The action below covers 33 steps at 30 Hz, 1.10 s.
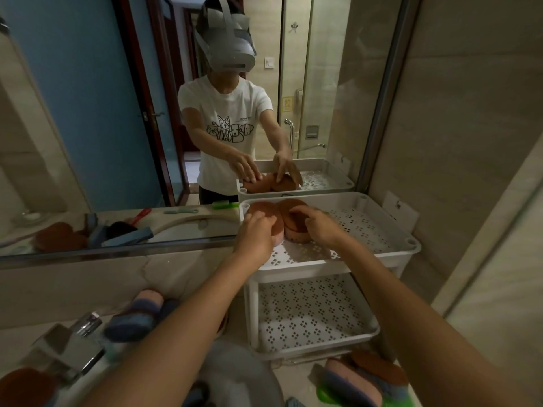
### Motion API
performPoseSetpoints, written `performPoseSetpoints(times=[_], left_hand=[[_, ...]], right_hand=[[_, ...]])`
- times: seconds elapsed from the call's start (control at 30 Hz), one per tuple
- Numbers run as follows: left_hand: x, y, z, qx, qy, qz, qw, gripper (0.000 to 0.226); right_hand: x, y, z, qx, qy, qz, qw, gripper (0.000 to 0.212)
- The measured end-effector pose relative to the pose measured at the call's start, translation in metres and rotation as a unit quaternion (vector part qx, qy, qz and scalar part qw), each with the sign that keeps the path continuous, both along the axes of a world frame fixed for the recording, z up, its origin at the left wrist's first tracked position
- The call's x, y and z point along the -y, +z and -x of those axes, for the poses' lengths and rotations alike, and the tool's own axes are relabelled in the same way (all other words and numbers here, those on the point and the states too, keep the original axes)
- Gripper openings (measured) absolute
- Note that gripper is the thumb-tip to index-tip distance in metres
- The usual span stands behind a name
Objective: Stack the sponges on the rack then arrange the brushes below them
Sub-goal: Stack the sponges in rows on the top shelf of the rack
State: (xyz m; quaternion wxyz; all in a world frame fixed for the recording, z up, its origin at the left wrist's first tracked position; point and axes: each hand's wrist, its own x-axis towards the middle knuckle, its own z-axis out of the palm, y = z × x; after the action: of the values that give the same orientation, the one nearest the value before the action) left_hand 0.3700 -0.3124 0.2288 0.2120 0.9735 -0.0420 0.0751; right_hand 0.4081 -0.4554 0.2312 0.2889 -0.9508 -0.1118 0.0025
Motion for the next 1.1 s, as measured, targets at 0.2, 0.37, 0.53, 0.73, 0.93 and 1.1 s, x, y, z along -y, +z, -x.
performPoseSetpoints(times=[0.2, 0.37, 0.53, 0.73, 0.93, 1.1], left_hand=[[-0.003, 0.01, 0.002, -0.05, -0.026, 0.011, 0.998, 0.047], [-0.005, 0.025, 0.007, 0.003, 0.011, 0.13, 0.992, 0.039], [-0.004, 0.039, 0.041, 0.115, 0.033, 0.198, 0.973, 0.031], [0.005, -0.007, 0.134, 0.137, 0.044, 0.283, 0.948, 0.019], [0.017, -0.139, 0.201, -0.119, 0.091, 0.267, 0.952, 0.02], [0.023, -0.222, 0.23, -0.305, 0.116, 0.216, 0.92, 0.012]], right_hand=[[0.0, 0.004, 0.0, 0.003, -0.002, 0.082, 0.997, 0.046], [-0.001, 0.007, 0.014, 0.098, -0.054, 0.016, 0.994, 0.042], [-0.007, 0.015, 0.068, 0.234, -0.069, -0.102, 0.964, 0.025], [-0.017, -0.024, 0.162, 0.236, -0.072, -0.219, 0.944, 0.019], [0.011, -0.136, 0.238, 0.013, -0.13, -0.164, 0.978, 0.019], [0.034, -0.212, 0.278, -0.192, -0.224, -0.094, 0.951, 0.029]])
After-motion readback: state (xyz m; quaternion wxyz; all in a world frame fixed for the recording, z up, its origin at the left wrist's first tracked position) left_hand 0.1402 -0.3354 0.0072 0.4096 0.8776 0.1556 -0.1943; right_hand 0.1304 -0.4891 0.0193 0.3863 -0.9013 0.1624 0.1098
